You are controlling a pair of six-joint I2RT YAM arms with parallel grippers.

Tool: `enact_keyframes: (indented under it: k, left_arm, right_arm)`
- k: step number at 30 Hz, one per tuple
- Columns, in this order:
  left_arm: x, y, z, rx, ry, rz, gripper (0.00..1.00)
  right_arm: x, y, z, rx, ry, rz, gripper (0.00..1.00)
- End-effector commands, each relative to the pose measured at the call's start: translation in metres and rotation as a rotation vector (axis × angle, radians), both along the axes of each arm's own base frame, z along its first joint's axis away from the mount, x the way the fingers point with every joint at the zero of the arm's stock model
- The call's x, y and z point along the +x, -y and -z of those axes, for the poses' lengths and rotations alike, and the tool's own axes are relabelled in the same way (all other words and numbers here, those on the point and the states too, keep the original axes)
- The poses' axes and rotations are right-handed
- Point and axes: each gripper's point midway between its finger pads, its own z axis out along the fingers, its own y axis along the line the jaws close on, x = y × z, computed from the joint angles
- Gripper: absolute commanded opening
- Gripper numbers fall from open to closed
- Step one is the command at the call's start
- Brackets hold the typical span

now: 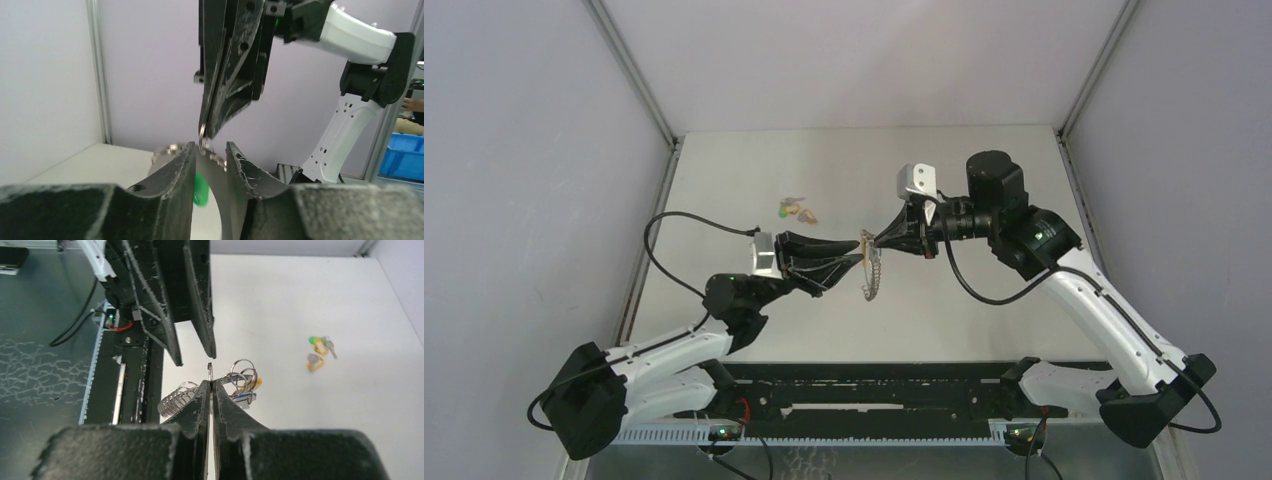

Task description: Put the keys on the keyring

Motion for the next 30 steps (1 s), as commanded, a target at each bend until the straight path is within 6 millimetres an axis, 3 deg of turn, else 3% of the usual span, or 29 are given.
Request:
enact_keyframes:
  k: [1, 13, 23, 30]
  left_arm:
    - [0.012, -0.004, 0.011, 0.061, -0.002, -0.092, 0.35]
    - [0.016, 0.001, 0.021, 0.166, 0.027, -0.114, 0.44]
    - [-0.002, 0.014, 0.026, 0.225, 0.069, 0.02, 0.45]
    - [0.006, 0.014, 0.025, 0.206, 0.041, -0.008, 0.45]
  right_arm:
    - [0.009, 0.021, -0.003, -0.151, 0.025, 0.101, 0.0]
    - [0.011, 0.027, 0.026, -0.584, 0.08, 0.193, 0.0]
    - [0.002, 0.018, 0.03, -0.659, 0.108, 0.118, 0.0]
    - [0.005, 0.015, 0.037, -0.677, 0.104, 0.127, 0.0]
